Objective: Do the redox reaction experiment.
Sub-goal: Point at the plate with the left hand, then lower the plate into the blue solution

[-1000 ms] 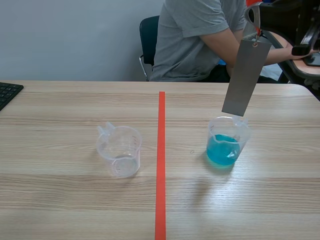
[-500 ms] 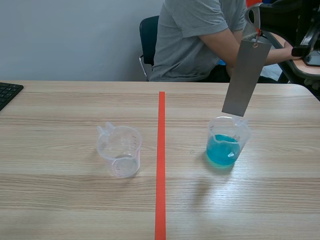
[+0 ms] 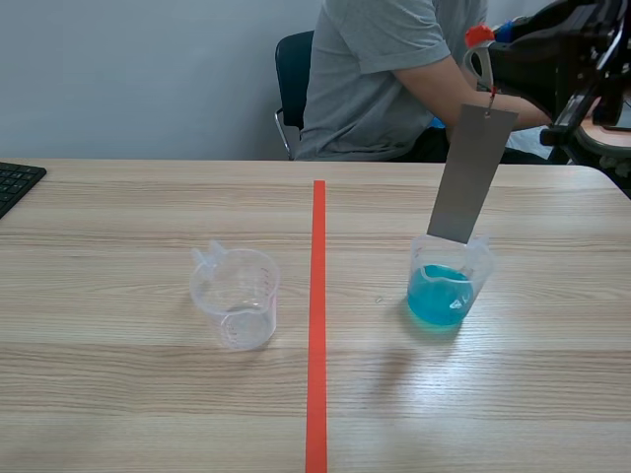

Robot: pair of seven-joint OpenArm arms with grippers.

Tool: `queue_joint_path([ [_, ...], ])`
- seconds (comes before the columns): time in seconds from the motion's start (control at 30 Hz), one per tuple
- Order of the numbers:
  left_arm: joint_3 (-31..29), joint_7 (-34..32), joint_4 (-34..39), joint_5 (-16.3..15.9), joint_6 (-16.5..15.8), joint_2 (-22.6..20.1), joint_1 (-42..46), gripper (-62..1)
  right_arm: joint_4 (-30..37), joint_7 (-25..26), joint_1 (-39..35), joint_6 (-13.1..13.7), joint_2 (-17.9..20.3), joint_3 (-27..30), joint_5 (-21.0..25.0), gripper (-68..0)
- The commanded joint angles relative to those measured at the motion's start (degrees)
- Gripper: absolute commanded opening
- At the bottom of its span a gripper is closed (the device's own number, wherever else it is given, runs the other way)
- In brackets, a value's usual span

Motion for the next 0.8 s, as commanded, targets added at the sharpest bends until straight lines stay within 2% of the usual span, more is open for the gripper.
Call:
queue_joint_path([
  [0.0,-0.13,-0.81,0.35,-0.39,-0.15,0.17,-0.04,-56.5,0.17,0.79,0.79,-0.28,0.02,0.15,0.22,-66.0],
  [0.13,-0.13,-0.81,0.35,-0.39,-0.15,0.15,-0.04,-56.5,0.13,0.74,0.66,-0.33,-0.79,0.15,-1.60,-66.0],
  [0.4,-0.13,-0.81,0.35,-0.39,-0.15,0.15,-0.04,-56.5,-0.11,0.42,0.46,-0.46,-1.22,0.15,-1.62,-66.0],
  [0.77,-0.13,-0.81,0.35,-0.39,-0.15,0.15,-0.04,-56.5,-5.79,3.37,0.35,-0.20,-1.66,-0.42,-1.60,-66.0],
])
